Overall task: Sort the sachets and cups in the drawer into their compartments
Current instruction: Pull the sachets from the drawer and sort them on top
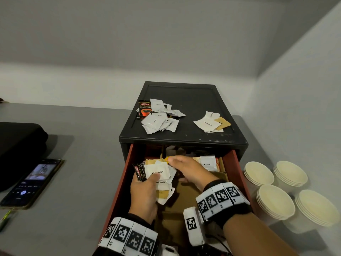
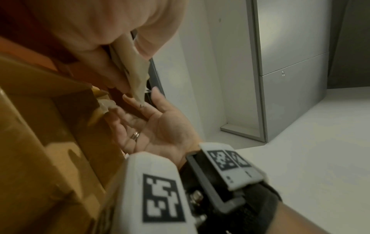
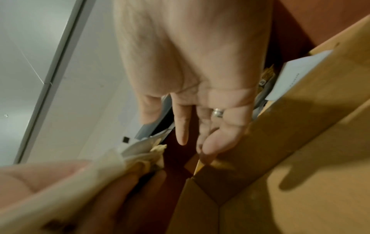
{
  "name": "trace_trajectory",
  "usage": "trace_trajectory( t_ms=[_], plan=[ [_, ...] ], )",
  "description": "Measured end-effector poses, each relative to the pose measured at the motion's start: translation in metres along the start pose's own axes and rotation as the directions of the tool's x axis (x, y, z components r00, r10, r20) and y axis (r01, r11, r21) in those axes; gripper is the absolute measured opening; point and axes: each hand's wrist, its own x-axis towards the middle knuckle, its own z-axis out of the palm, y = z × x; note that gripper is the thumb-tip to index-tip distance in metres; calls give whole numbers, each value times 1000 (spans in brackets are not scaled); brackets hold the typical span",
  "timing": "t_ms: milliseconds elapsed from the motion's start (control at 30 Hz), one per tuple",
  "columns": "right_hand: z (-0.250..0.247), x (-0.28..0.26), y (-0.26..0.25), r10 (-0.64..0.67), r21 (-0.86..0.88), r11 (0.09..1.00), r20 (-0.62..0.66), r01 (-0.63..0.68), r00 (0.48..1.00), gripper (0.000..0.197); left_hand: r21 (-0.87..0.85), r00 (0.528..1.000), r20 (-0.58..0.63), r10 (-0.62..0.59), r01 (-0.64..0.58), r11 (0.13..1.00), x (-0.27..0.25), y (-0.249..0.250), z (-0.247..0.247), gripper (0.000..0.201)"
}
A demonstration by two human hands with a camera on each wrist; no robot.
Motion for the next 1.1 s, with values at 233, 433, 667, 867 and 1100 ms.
trace_trajectory(
  t_ms=[233,433,667,867,1100],
  plan=[
    [3,-9,13,-172,-67,984,-162,163,972,20,5,980,195,-32,32,999,-8,-4,5,24],
    [-1,-12,11,-146,13,988,-263,155,954,14,7,965,259,-46,46,999,-7,-5,4,37],
    [-4,-14,5,-142,-28,990,-310,140,940,22,8,955,290,-66,67,998,-6,-4,3,42],
    [-7,-14,0,-117,-71,993,-312,99,943,23,30,951,299,-72,66,997,-9,-3,4,37],
    [-26,-15,-14,-67,86,988,-496,125,866,15,30,967,239,-93,88,996,-7,0,2,41]
  ],
)
